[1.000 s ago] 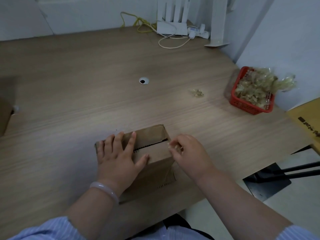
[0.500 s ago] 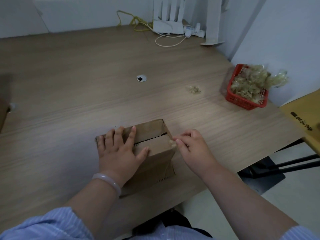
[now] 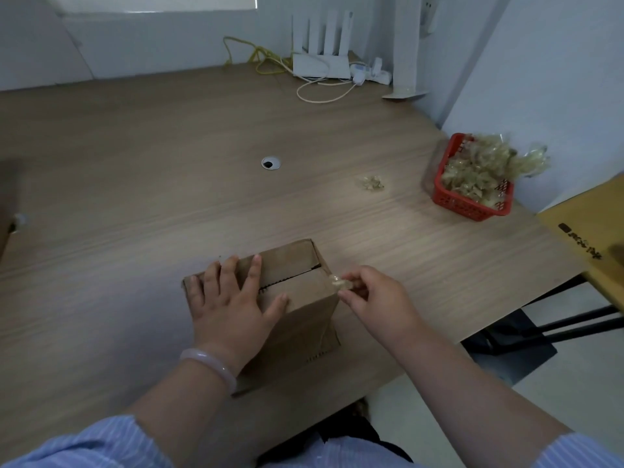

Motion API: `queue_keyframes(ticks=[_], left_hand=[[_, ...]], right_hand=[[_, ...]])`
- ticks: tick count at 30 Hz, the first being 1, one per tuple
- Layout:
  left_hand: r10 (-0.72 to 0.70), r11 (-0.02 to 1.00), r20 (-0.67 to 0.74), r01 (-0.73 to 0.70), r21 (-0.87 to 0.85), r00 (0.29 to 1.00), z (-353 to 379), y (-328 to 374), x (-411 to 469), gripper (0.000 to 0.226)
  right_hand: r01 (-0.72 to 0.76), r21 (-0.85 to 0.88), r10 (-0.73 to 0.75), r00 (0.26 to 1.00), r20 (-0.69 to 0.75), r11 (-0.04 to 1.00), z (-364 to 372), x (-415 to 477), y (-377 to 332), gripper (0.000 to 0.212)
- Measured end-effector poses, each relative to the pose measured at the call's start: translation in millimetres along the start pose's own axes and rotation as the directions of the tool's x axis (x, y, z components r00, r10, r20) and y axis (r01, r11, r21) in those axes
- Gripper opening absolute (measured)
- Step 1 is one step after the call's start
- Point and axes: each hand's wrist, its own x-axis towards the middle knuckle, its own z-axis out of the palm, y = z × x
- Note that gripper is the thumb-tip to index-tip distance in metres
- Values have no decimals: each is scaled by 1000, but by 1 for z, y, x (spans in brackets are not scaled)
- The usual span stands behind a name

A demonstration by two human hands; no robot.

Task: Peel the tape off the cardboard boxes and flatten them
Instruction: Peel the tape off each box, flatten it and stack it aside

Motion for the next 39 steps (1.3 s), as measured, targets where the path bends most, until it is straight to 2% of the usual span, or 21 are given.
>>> queue_keyframes(ticks=[5, 10, 16, 19, 22, 26, 27, 30, 33, 39], left_hand=[[55, 997, 79, -51, -60, 995, -1, 24, 6, 88], [72, 997, 125, -66, -50, 990, -3, 56, 19, 83], [58, 998, 97, -59, 8, 994, -3, 90, 34, 94], [36, 999, 87, -38, 25, 996, -2, 99, 38, 93], [1, 1000, 68, -2, 16, 998, 0, 107, 44, 93], [-32, 999, 32, 32, -6, 999, 5, 114, 51, 92], [-33, 999, 32, 34, -7, 999, 6, 114, 51, 92], [-34, 999, 15, 34, -23, 999, 7, 112, 51, 94], [-25, 1000, 31, 26, -8, 999, 3, 112, 50, 98], [-64, 998, 5, 64, 12, 998, 9, 110, 55, 95]], right_hand=[[-101, 91, 103, 995, -10, 991, -12, 14, 13, 14], [-258, 252, 249, 966, 71, 933, -34, 35, 37, 12], [-463, 554, 369, 886, 280, 692, -58, 60, 66, 13], [-525, 618, 340, 851, 401, 585, -67, 64, 77, 14], [-543, 683, 287, 840, 461, 489, -74, 69, 83, 12], [-582, 760, 165, 812, 560, 289, -89, 78, 94, 16], [-579, 763, 141, 814, 564, 288, -94, 81, 96, 16], [-502, 783, 216, 865, 454, 367, -107, 99, 105, 12], [-402, 844, 325, 900, 291, 355, -124, 118, 116, 15], [-310, 823, 469, 881, 60, 477, -164, 154, 161, 26]])
